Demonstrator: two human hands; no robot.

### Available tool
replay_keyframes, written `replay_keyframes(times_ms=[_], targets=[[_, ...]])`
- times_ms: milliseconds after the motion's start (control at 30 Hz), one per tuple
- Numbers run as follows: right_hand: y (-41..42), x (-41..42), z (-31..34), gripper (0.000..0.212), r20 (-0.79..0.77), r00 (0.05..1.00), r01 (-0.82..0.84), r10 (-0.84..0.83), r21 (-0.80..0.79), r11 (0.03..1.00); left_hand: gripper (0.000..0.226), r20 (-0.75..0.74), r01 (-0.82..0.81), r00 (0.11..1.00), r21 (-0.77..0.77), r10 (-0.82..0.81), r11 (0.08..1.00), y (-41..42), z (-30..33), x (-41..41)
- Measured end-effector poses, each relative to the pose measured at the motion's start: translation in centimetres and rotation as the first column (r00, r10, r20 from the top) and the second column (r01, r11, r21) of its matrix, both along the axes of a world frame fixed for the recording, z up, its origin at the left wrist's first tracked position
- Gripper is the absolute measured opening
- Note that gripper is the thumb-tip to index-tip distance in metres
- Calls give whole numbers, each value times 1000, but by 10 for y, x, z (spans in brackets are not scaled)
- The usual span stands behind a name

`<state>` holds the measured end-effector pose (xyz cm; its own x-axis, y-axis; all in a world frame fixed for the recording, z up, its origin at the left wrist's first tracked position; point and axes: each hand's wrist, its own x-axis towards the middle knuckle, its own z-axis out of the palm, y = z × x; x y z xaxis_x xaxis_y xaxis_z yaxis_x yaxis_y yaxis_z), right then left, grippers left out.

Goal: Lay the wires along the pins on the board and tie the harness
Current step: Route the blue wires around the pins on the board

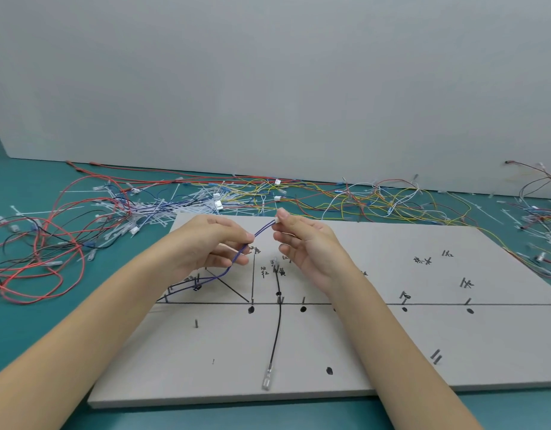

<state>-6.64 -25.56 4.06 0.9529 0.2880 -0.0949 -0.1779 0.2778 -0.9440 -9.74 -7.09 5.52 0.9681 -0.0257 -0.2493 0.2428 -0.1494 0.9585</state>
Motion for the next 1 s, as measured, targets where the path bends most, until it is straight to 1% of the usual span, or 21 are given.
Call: replay_keyframes(times_ms=[67, 133, 267, 400, 533, 667, 733, 833, 933, 1000], targets=[[0, 1, -1, 12, 18, 1000, 15, -15, -8, 1000, 9, -12, -10, 1000, -9, 9, 1000, 0, 0, 0], [0, 1, -2, 13, 54, 998, 36, -34, -44, 998, 8, -40, -15, 999, -10, 14, 1000, -2, 0, 0], [0, 0, -4, 17, 89, 996, 30, -19, -129, 991, 5, -102, -52, 993, 13, 54, 999, -5, -3, 2], [-1, 2, -4, 18, 120, 993, 19, 5, -197, 980, 6, -68, -60, 996, 67, 65, 996, -4, -6, 3], [-2, 3, -4, 16, 127, 991, 2, 29, -243, 970, 12, -14, -48, 999, 74, 50, 996, -6, -10, 5], [-2, 2, -5, 15, 146, 987, -23, 64, -270, 962, 14, -3, -7, 1000, 124, 8, 992, -9, -14, 5], [-1, 3, -6, 15, 158, 986, -9, 59, -304, 953, 14, -8, 21, 1000, 179, -19, 984, -6, -15, 4], [-1, 5, -9, 17, 183, 982, 23, 46, -359, 933, 13, -22, 86, 996, 270, -83, 959, -4, -15, 3], [3, 10, -13, 21, 262, 965, 105, 28, -481, 870, 12, -30, 121, 993, 311, -117, 943, -7, -16, 0], [7, 14, -15, 21, 306, 952, 147, 26, -530, 835, 12, -24, 122, 992, 334, -121, 935, -11, -18, -3]])
